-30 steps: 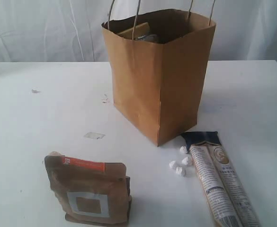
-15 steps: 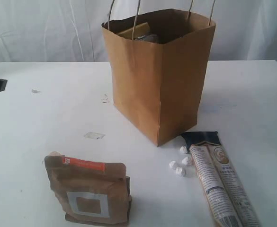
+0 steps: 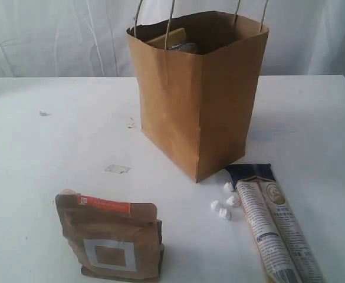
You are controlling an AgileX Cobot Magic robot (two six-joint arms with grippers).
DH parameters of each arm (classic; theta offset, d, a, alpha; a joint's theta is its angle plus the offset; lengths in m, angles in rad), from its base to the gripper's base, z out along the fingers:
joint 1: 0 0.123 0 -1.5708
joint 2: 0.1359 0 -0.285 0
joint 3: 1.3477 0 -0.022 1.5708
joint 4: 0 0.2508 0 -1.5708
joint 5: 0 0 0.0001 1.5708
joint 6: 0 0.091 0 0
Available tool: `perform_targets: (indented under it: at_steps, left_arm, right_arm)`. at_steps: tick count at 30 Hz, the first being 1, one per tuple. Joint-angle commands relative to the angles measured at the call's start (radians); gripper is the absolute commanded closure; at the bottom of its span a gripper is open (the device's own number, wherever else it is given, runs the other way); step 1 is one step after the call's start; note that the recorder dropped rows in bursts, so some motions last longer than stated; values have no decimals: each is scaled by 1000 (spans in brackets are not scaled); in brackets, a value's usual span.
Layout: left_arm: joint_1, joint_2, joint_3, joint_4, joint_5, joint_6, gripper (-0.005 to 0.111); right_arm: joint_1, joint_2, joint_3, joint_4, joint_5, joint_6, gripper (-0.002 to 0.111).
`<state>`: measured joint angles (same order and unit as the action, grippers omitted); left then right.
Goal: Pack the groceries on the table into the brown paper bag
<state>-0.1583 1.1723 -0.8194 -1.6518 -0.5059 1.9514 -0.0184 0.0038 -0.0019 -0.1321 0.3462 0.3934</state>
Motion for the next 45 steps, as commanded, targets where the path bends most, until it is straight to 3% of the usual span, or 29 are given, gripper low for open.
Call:
perform_targets:
  at_steps: [1,4,6,7,10,11,18,22,27,30,37,45]
  left_arm:
    - [153,3,-8,-22,-79,-91,107]
    - [322,-10,91,-93,83,-205,107]
    - [370,-71,182,-93,145,-335,107]
    - [375,-112,218,-84,172,-395,107]
    - [375,-327,276,208,358,-617,107]
    - [375,-389,274,241,380,-652,107]
    - [375,-692,271,220,588,-732,107]
    - [340,-736,271,216,779,-857,107]
    - [330,-747,271,216,1000,-854,107]
    - [330,-747,271,216,1012,-856,107]
    - [330,-747,271,216,752,-854,107]
    - [330,-742,271,222,791,-854,107]
  right_arm:
    - [-6,-4,2,-2,-4,3,108]
    - [-6,-4,2,-2,-4,3,108]
    - [-6,-4,2,-2,-4,3,108]
    - [-6,-4,2,-2,-4,3,108]
    - [-6,-4,2,-2,-4,3,108]
    - [-6,-4,2,-2,-4,3,108]
    - [-6,-4,2,-2,-4,3,108]
    - [-6,-4,2,-2,-4,3,108]
    - [-6,-4,2,-2,-4,3,108]
    - [-6,-4,2,-2,-4,3,108]
    - [-6,-4,2,-2,-4,3,108]
    - [-6,-4,2,-2,-4,3,108]
